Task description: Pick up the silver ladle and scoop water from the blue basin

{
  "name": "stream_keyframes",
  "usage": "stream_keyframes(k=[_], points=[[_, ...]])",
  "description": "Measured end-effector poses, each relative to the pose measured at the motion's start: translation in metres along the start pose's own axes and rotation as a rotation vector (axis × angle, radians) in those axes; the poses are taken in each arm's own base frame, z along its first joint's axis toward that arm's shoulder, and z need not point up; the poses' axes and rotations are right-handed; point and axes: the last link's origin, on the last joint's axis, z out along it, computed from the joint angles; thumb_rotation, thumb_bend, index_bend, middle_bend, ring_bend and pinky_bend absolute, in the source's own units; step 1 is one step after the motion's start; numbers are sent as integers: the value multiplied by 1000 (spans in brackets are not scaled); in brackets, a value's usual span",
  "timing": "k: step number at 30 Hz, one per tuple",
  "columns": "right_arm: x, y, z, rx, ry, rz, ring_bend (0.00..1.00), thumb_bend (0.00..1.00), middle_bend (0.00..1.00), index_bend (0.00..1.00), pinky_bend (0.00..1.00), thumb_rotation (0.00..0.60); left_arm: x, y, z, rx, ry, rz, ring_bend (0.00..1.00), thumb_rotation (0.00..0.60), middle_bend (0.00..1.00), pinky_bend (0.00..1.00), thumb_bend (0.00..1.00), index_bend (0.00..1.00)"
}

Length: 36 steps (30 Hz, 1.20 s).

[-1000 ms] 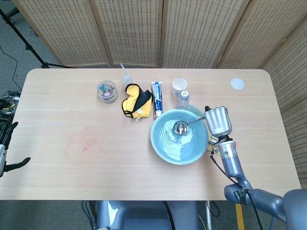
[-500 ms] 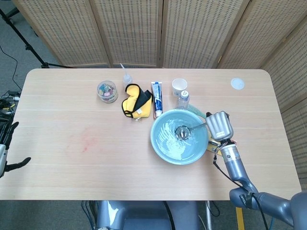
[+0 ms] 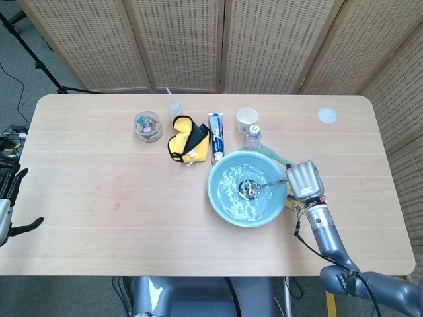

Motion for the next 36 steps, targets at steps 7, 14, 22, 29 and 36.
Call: stream_keyframes(k=[7, 14, 22, 29, 36], points=[[5, 2, -6, -4, -87, 121, 926, 1000, 1000, 812, 1000, 600, -1, 1, 0, 1, -6, 1, 0, 600, 0, 61, 0, 0], [18, 6, -8, -4, -99, 251, 926, 1000, 1000, 812, 1000, 600, 0, 1, 0, 2, -5, -1, 0, 600, 0, 61, 0, 0], [29, 12, -11, -14, -97, 350, 926, 1000, 1000, 814, 1000, 600, 0, 1, -1, 1, -6, -2, 0, 600, 0, 61, 0, 0], [40, 17, -12, -23, -107, 416, 926, 1000, 1000, 816, 1000, 600, 0, 1, -2, 1, -5, -5, 0, 600, 0, 61, 0, 0], [54, 22, -13, -36, -98, 478, 926, 1000, 1000, 817, 1000, 600, 1, 2, 0, -6, -6, -9, 0, 600, 0, 61, 0, 0]])
